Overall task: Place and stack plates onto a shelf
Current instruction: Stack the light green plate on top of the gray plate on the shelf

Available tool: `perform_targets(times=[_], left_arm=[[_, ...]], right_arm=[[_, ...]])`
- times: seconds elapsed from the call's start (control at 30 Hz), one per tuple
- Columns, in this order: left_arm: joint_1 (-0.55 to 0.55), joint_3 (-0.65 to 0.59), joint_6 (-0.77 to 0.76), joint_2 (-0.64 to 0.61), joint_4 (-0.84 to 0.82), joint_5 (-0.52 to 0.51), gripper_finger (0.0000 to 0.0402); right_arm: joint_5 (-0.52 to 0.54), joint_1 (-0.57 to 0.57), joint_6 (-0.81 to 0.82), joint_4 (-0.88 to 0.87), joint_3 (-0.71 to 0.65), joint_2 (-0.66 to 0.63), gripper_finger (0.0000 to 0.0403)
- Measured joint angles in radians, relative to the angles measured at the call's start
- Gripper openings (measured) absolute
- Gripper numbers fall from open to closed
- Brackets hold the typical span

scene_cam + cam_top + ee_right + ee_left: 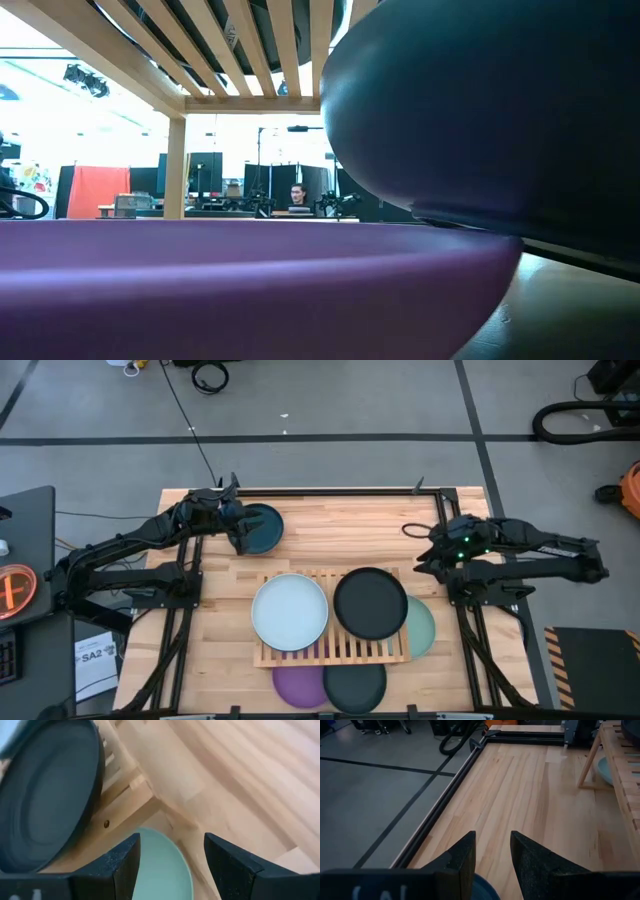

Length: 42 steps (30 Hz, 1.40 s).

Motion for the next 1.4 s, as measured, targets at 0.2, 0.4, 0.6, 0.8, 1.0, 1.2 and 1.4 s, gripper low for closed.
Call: perform_targets(times=[0.2,0.4,0.6,0.8,1.0,1.2,1.4], left_arm=[[0.000,0.000,0.000,0.000,-0.002,0.000,0.0128],[0.000,0.000,0.000,0.000,-0.002,0.000,0.0128],[0.000,0.000,0.000,0.000,-0.002,0.000,0.0128],[0.000,0.000,0.000,0.000,-0.002,0.000,0.0128],[0.000,0.000,-0.008,0.000,-0.002,0.000,0.0128],[0.000,0.000,-0.026,0.000,-0.002,0.000,0.0128],[0.000,0.000,-0.026,0.000,-0.001,0.000,0.0128]], right_arm=[[0.062,0.126,0.080,-0.036,0.000,0.061,0.0224],[0.176,0.255,0.284,-0.184,0.000,0.078,0.0224],[0.282,0.374,0.402,-0.198,0.000,0.119,0.0224],[0.315,0.465,0.438,-0.198,0.000,0.219,0.0224],[0.380,0.541,0.438,-0.209,0.000,0.306,0.0224],[0.411,0.595,0.478,-0.211,-0.038,0.329,0.0224],[0.411,0.651,0.534,-0.104,-0.161,0.288,0.0224]])
